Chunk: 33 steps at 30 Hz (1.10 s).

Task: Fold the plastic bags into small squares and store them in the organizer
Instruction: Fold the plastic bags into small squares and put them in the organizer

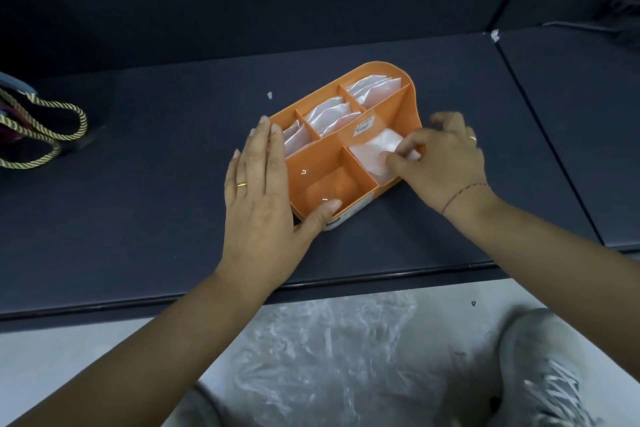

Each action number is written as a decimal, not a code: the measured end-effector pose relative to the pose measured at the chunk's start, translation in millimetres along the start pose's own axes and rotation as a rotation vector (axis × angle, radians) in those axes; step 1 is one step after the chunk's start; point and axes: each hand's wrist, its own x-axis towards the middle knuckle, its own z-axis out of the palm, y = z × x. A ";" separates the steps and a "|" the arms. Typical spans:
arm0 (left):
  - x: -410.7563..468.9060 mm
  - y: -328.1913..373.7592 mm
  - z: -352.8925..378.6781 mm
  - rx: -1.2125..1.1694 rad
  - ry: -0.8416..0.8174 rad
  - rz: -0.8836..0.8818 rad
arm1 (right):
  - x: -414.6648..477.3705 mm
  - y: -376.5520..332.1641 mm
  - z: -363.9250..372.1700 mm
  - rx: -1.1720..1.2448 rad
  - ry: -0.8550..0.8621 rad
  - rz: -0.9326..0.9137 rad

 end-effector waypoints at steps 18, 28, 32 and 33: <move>0.8 -3.2 6.0 0.006 0.009 0.061 | 13.2 -12.3 15.2 0.149 -0.133 0.124; -47.2 -5.8 28.0 0.187 0.025 0.491 | -46.3 24.9 17.8 0.477 0.230 -0.174; -19.8 -15.3 31.7 0.145 0.058 0.478 | -113.4 37.2 22.9 0.418 0.146 -0.513; -9.8 -19.0 33.6 0.151 0.065 0.484 | -130.1 40.8 29.5 0.400 0.042 -0.582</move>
